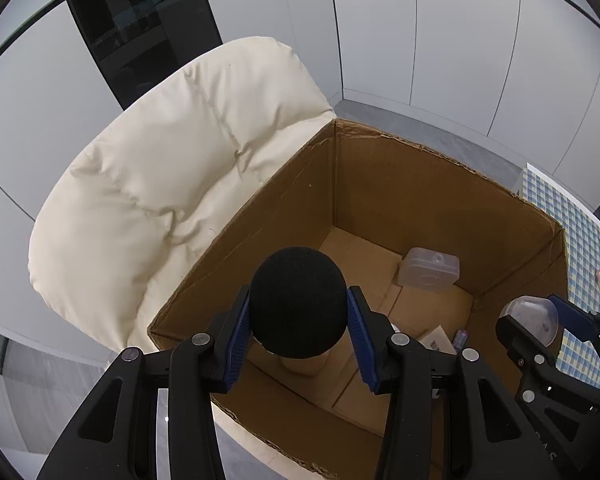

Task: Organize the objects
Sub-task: 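Open the right tool over the box while the left tool releases the black puff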

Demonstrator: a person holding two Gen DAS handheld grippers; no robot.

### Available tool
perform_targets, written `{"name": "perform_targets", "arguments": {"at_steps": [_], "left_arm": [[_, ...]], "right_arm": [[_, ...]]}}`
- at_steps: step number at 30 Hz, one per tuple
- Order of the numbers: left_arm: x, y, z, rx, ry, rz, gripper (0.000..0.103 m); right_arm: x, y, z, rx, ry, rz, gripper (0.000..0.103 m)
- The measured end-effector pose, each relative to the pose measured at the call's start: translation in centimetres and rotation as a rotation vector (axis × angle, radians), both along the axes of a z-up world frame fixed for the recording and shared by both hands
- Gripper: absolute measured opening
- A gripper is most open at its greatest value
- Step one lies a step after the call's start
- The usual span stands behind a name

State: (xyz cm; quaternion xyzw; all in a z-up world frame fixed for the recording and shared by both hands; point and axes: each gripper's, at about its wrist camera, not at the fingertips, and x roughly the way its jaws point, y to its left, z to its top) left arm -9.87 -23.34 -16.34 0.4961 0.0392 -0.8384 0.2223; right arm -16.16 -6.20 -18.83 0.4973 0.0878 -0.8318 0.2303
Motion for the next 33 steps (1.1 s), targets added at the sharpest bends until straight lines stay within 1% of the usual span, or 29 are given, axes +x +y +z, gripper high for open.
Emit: {"name": "perform_targets", "arguments": {"at_steps": [4, 6, 7, 9, 10, 11, 13, 14, 18, 21, 27, 30, 33], "left_arm": [[0.0, 0.3, 0.2, -0.007, 0.003, -0.004, 0.046], [0.1, 0.4, 0.2, -0.024, -0.002, 0.000, 0.048], [0.1, 0.4, 0.2, -0.017, -0.004, 0.000, 0.051], [0.0, 0.3, 0.2, 0.016, -0.007, 0.004, 0.058], [0.0, 0.2, 0.2, 0.017, -0.008, 0.009, 0.066], [0.0, 0.3, 0.3, 0.007, -0.010, 0.013, 0.075], [0.0, 0.5, 0.4, -0.031, -0.012, 0.018, 0.082], [0.0, 0.6, 0.5, -0.046, -0.009, 0.016, 0.083], [-0.1, 0.9, 0.4, -0.065, -0.014, 0.003, 0.084], [-0.2, 0.8, 0.2, -0.055, -0.026, 0.003, 0.084], [-0.2, 0.4, 0.3, -0.050, -0.024, 0.020, 0.084], [-0.3, 0.3, 0.1, -0.056, -0.034, 0.022, 0.084], [-0.3, 0.2, 0.0, -0.043, -0.035, 0.023, 0.085]], "right_arm": [[0.4, 0.0, 0.1, 0.004, 0.001, 0.008, 0.060], [0.4, 0.0, 0.2, 0.003, -0.003, 0.014, 0.060], [0.4, -0.1, 0.3, 0.002, -0.007, 0.018, 0.063], [0.3, 0.0, 0.3, 0.011, -0.015, 0.010, 0.092], [0.3, 0.1, 0.5, 0.011, -0.007, 0.004, 0.095], [0.5, 0.3, 0.8, 0.006, 0.010, -0.003, 0.095], [0.6, 0.6, 1.1, -0.002, 0.023, -0.007, 0.095], [0.6, 0.7, 1.2, -0.004, 0.024, -0.009, 0.095], [0.3, 1.0, 1.3, -0.012, 0.026, -0.030, 0.095], [0.0, 1.0, 1.2, -0.019, 0.017, -0.035, 0.095], [0.0, 0.9, 1.2, -0.019, 0.016, -0.034, 0.095], [0.1, 0.7, 1.1, -0.010, 0.015, -0.029, 0.095], [0.2, 0.6, 1.2, 0.002, 0.019, -0.030, 0.095]]}}
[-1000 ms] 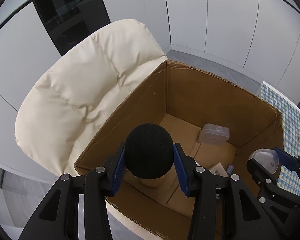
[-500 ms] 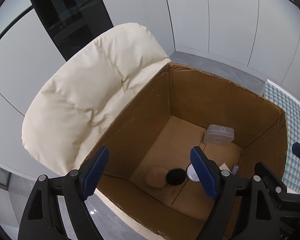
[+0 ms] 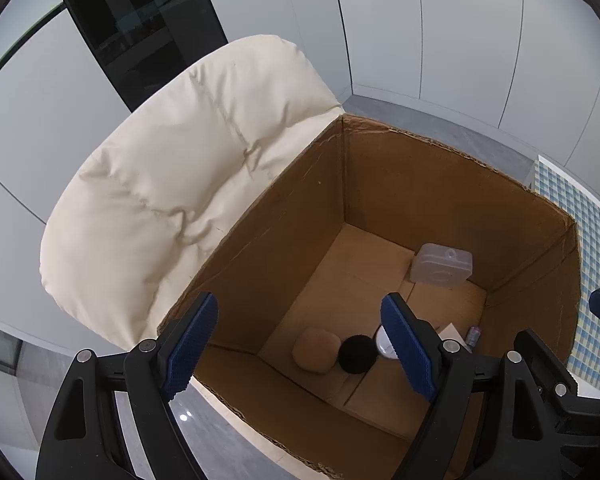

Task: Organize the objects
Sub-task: 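Withdraw both open tools up out of the box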

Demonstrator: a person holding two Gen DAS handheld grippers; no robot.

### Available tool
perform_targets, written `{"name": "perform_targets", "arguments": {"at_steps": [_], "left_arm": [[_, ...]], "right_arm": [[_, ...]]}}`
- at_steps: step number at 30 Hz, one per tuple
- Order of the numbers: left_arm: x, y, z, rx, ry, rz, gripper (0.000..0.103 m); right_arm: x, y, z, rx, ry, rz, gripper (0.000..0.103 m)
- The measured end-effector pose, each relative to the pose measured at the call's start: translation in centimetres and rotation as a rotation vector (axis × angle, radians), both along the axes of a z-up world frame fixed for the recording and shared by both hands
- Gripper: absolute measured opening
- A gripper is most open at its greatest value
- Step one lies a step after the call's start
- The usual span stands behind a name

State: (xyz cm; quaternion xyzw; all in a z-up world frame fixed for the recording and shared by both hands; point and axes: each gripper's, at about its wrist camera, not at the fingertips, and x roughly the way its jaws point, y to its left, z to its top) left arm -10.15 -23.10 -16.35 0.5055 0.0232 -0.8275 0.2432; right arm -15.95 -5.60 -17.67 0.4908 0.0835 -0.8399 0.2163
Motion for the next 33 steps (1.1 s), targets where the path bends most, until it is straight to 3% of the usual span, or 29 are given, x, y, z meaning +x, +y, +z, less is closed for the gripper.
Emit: {"name": "perform_targets", "arguments": {"at_steps": [15, 25, 33], "left_arm": [[1.3, 0.8, 0.2, 0.139, -0.020, -0.014, 0.084], [4.5, 2.8, 2.9, 0.219, -0.024, -0.066, 0.084], [9.5, 3.7, 5.2, 0.224, -0.010, -0.066, 0.084]], "right_arm": [[0.7, 1.3, 1.2, 0.096, -0.037, -0.070, 0.095], [3.5, 2.8, 5.0, 0.086, 0.002, -0.092, 0.095], [7.1, 5.1, 7.9, 0.087, 0.031, -0.122, 0.095]]}}
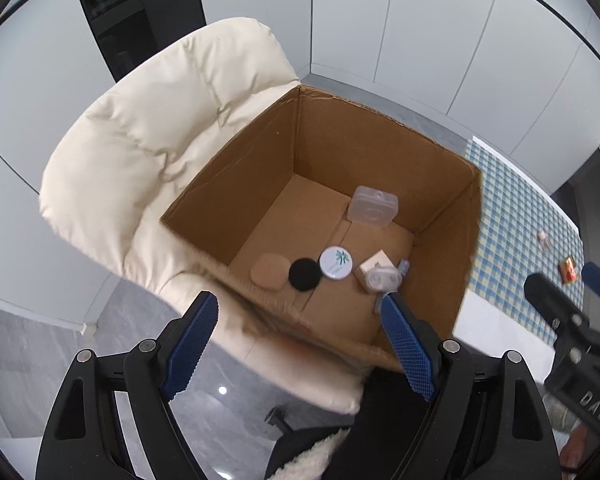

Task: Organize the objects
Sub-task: 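Withdraw both open tools up out of the box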

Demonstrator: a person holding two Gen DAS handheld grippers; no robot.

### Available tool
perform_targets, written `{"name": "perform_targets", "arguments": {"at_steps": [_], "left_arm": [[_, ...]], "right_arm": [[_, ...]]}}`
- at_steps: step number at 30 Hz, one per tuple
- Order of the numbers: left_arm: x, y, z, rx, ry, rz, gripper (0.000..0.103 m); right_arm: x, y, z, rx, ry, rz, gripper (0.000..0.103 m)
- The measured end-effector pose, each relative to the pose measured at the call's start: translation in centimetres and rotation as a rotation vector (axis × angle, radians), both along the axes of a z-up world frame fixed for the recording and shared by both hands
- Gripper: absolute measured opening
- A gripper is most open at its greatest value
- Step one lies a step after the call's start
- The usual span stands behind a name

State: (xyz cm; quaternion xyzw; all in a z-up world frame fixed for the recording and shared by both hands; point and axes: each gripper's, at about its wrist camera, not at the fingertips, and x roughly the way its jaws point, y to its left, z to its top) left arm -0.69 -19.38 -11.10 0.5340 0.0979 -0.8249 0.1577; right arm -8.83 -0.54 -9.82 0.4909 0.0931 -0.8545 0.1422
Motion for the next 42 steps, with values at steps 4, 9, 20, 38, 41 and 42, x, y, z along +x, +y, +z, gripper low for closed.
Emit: {"name": "perform_targets", "arguments": {"at_steps": [4, 9, 20, 38, 41, 42], "left_arm": [[2.5, 1.2, 1.4, 0.033, 0.000, -0.039, 0.084], [5.0, 2.4, 3.0, 0.040, 0.010, -0.050, 0.084], [9.9, 3.9, 5.7, 0.025, 0.064, -0.025, 0.085], [16.6, 5.9, 4.5, 0.055, 0.053, -0.005, 0.085], [17.9, 5.7, 3.5, 0.058, 0.037, 0.015, 0.085], [18.3, 5.5, 3.2, 0.066, 0.034, 0.027, 0.085]], "right_arm": [[2.2, 1.1, 1.4, -0.014, 0.017, -0.002, 0.095], [4.8, 2.4, 2.8, -0.028, 0.025, -0.003, 0.095], [10.1, 4.8, 4.0, -0.031, 0.006, -0.001, 0.095], [16.9, 7.2, 3.8, -0.061, -0.030, 0.004, 0.095], [17.6, 7.5, 3.6, -0.073, -0.046, 0.003, 0.095], [17.8, 7.5, 3.5, -0.072, -0.046, 0.005, 0.095]]}}
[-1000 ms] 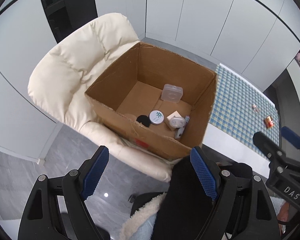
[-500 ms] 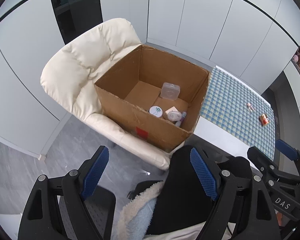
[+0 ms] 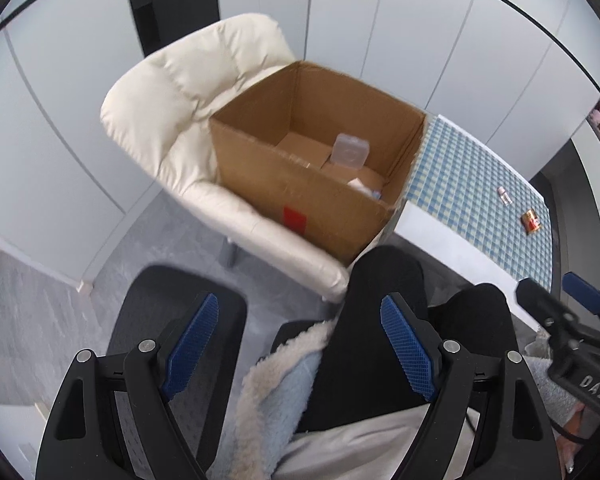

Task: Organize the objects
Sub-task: 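Withdraw both open tools up out of the box, then move both open tools toward the bottle and tin on the cloth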

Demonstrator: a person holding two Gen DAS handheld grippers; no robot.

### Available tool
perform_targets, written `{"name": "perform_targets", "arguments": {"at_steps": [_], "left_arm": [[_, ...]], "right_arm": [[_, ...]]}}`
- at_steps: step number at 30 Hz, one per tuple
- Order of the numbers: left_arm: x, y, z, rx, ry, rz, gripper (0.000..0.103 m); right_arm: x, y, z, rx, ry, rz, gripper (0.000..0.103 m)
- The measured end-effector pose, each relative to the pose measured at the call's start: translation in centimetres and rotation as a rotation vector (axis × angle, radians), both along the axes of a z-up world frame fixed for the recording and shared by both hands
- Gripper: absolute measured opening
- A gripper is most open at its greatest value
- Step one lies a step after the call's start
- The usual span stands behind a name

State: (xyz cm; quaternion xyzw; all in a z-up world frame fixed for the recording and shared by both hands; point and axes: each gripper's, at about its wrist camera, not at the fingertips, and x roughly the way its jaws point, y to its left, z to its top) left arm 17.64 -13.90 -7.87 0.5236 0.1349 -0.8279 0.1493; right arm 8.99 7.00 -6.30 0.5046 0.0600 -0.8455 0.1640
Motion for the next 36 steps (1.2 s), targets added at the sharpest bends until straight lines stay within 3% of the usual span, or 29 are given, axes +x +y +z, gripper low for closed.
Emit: {"name": "perform_targets", "arguments": {"at_steps": [6, 20, 36], "left_arm": [[1.6, -0.5, -0.8, -0.002, -0.012, 0.028, 0.085], [1.5, 0.7, 0.0, -0.004, 0.009, -0.013, 0.085], [-2.1, 5.4, 1.5, -0.042, 0.032, -0.133, 0.085]], "right_arm": [[1.6, 0.1, -0.1, 0.002, 0.006, 0.003, 0.095], [2.6, 1.4, -0.2, -0.009, 0.003, -0.036, 0.095], [2.0, 4.6, -0.3, -0.043, -0.003, -0.116, 0.095]]}}
